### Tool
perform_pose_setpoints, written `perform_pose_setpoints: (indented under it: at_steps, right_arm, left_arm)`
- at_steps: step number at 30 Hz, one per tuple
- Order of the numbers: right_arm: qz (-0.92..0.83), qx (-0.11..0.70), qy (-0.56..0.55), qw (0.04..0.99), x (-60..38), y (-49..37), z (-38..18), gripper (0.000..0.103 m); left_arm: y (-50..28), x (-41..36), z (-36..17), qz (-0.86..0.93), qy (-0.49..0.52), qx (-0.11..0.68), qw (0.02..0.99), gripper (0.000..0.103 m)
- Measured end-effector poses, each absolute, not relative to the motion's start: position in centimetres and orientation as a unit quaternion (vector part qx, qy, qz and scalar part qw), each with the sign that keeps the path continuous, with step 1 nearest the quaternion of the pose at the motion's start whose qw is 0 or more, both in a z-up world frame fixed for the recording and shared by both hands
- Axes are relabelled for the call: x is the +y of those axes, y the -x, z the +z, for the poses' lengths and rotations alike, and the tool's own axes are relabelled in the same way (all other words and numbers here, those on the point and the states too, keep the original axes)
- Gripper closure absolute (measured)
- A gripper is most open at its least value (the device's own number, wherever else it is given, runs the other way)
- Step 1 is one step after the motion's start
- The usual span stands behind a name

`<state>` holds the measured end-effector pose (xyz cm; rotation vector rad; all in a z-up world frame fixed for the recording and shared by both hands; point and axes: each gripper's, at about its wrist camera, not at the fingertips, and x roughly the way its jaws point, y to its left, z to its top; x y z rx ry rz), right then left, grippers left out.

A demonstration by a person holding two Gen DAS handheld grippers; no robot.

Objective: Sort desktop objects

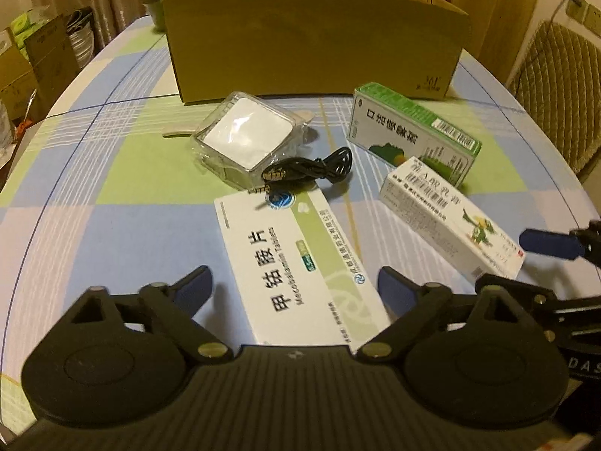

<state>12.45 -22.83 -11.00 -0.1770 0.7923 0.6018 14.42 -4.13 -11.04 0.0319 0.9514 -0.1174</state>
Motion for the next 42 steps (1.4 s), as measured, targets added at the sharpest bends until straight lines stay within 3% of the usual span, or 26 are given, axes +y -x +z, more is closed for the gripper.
perform_pose_setpoints:
  at_steps: [2,5,10,13,21,28,29,30,31,42]
  right_arm:
    - [0.29,0.381,0.083,0.874,-22.8,-12.5,-11.0,0.041]
    - [0.292,0.38,0.086,0.873,-22.5,-12.5,-11.0,0.041]
    - [0.292,0.377,0.088,0.875,-21.7,-12.7,-11.0,0.041]
    - [0.293,0.374,0.093,0.875,-21.2,-12.9,-11.1,0.041]
    - [0.29,0.374,0.11,0.874,-20.7,-13.4,-11.9,0.041]
    - [0.294,0.369,0.126,0.873,-19.9,-13.5,-12.2,0.041]
    - [0.293,0.369,0.128,0.873,-19.8,-13.5,-12.3,0.044]
    - [0.291,0.37,0.13,0.873,-19.7,-13.5,-12.3,0.062]
    - [0.288,0.374,0.133,0.872,-19.7,-13.5,-12.3,0.067]
    - [0.301,0.379,0.098,0.87,-20.3,-12.7,-11.5,0.067]
  left_arm:
    - [-14.3,-3.8,-11.1,-0.06,-0.026,0.466,0.883,0.03]
    - [-13.6,-2.9,-10.9,-0.07,-0.041,0.475,0.876,0.034]
    - [-12.7,-1.6,-10.2,-0.067,-0.048,0.473,0.877,0.033]
    - [-12.8,-1.5,-9.7,-0.072,-0.047,0.459,0.884,0.023]
    - [-14.2,-2.2,-10.7,-0.099,-0.067,0.449,0.886,0.022]
    - [-14.2,-2.1,-11.5,-0.095,-0.075,0.455,0.882,0.035]
    - [-14.1,-2.0,-11.5,-0.094,-0.073,0.454,0.883,0.035]
    - [-14.1,-2.0,-11.5,-0.094,-0.073,0.454,0.883,0.035]
    - [-14.1,-2.1,-11.4,-0.094,-0.074,0.455,0.883,0.036]
    - [-14.1,-1.6,-9.9,-0.079,-0.079,0.454,0.884,0.036]
